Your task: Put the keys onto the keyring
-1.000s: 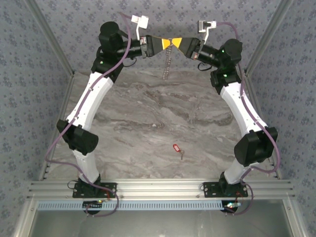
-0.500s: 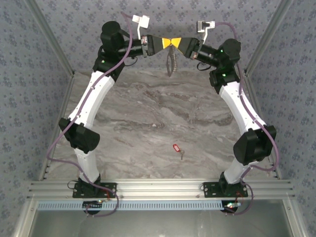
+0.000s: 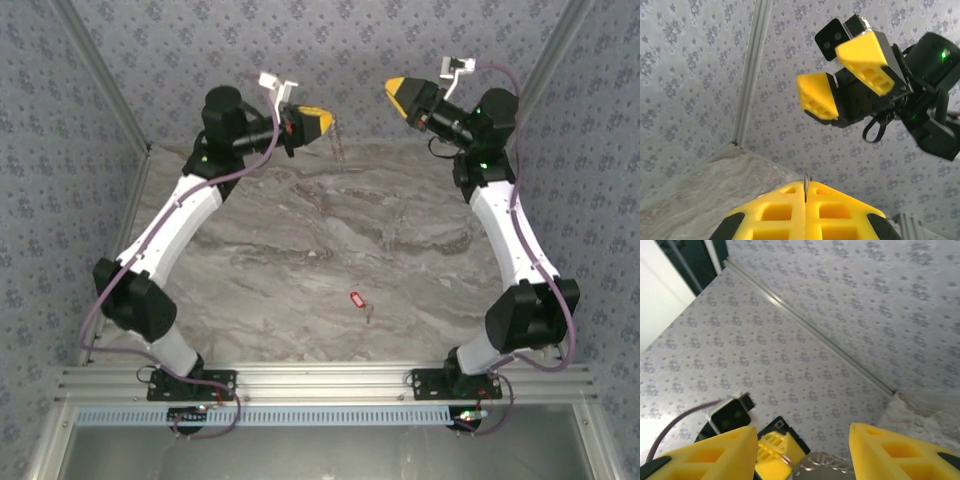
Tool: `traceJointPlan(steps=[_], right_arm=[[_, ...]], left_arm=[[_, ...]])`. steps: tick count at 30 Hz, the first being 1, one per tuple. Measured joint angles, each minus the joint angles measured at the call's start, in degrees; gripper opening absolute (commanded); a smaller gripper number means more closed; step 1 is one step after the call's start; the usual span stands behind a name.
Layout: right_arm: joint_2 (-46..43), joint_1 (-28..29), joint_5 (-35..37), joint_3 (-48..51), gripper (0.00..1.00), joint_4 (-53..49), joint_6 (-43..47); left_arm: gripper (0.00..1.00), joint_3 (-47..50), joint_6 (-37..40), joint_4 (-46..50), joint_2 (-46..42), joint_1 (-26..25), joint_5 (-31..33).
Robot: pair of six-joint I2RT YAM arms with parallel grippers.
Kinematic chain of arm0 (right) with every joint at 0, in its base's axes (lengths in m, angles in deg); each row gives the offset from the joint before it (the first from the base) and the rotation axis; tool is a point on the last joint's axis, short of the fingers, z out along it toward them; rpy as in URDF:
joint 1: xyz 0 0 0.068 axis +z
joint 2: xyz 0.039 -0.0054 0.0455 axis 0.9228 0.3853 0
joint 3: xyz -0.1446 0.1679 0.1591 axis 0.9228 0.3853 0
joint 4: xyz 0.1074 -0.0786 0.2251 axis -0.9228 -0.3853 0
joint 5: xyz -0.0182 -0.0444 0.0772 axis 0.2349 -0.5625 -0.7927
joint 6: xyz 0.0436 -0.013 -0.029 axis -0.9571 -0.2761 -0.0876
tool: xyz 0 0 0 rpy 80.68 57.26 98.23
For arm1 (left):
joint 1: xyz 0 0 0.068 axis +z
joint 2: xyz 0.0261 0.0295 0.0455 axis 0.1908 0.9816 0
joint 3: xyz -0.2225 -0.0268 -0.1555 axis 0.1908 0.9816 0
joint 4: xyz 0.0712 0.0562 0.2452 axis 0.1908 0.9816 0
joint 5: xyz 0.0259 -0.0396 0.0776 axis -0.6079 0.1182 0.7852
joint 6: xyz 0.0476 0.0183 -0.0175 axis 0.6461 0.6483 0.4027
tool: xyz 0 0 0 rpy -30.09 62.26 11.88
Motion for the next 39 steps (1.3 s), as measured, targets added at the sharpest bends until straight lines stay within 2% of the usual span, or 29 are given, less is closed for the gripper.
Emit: traceJointPlan(steps=[5,12,23,39], right_arm=[[-3.1,0.2,0.7,3.5,0.52,-3.2,2.6],[-3.7,2.1,-1.6,4.1,0.52,-3.8,5.7],[-3.3,5.2,-7.7,2.8,0.52,-1.8,5.5],[-2.6,6.9,-8.8,-0.5,0.53,-0.8,5.4]], left_arm=[[0.00,4.5,1.9,-9.8,-2.1,0.2,0.5],[0.00,4.8,2.3,-17.1,-3.1,0.3,-0.9],[0.00,-1.4,-1.0,-20.2,-1.9,0.3,-6.9],[0.00,-2.4,-3.5,-21.4,-0.4,0.3,-9.4]])
